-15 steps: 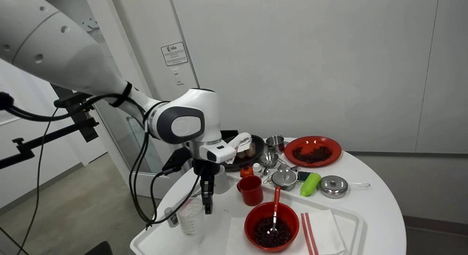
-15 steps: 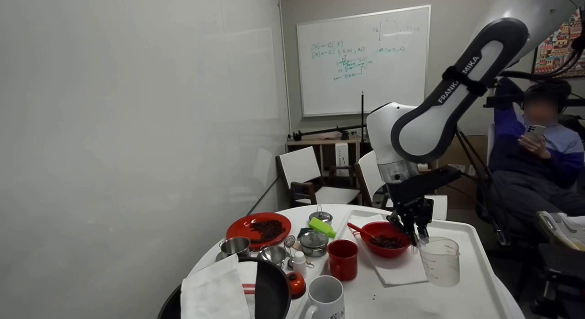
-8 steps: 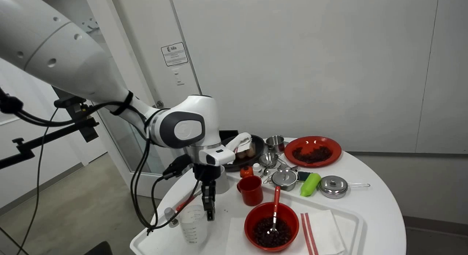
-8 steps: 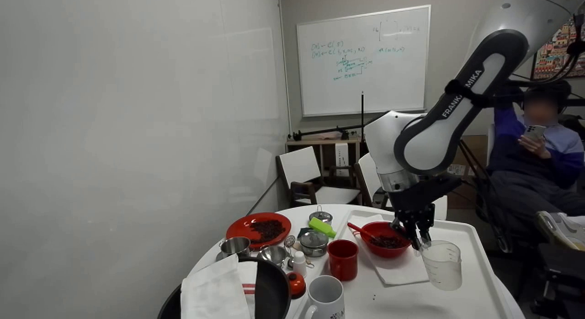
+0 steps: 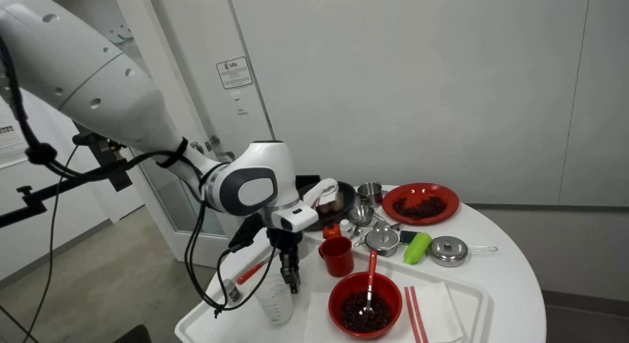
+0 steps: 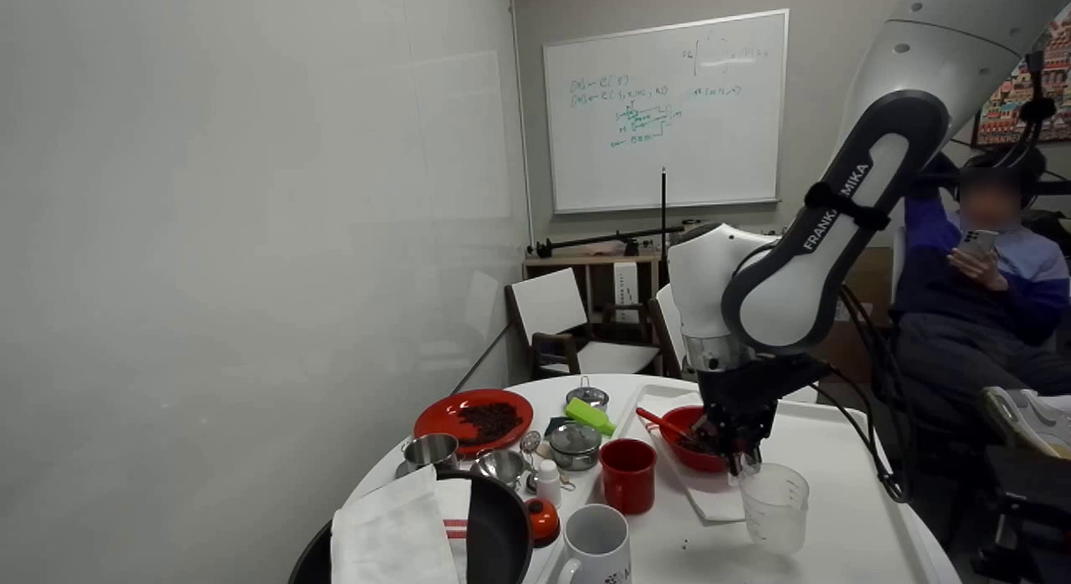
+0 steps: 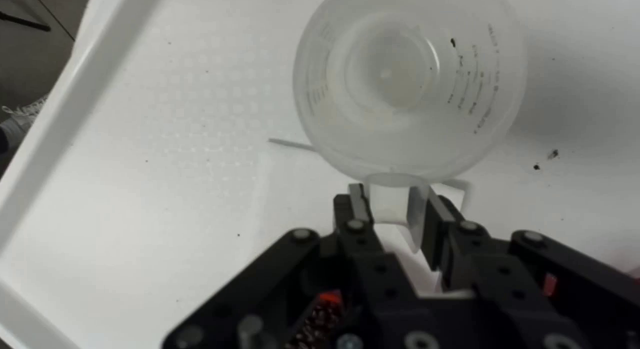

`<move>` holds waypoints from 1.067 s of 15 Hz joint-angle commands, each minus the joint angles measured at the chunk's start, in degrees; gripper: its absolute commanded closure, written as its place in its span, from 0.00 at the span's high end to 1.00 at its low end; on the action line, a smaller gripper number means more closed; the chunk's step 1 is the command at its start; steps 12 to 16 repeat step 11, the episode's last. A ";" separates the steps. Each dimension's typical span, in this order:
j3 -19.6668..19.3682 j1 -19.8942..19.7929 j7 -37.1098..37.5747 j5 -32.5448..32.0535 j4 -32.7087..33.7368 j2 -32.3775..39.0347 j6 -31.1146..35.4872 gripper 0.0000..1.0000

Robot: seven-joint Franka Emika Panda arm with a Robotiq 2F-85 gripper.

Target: Pour the contents from the clear jar into the orange bowl

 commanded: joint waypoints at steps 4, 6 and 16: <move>0.42 0.90 -0.74 6.49 1.54 4.73 4.66 0.54; 0.90 0.71 -1.41 8.52 1.85 5.60 4.81 0.68; 0.10 1.58 -0.99 9.54 1.31 5.29 3.90 0.78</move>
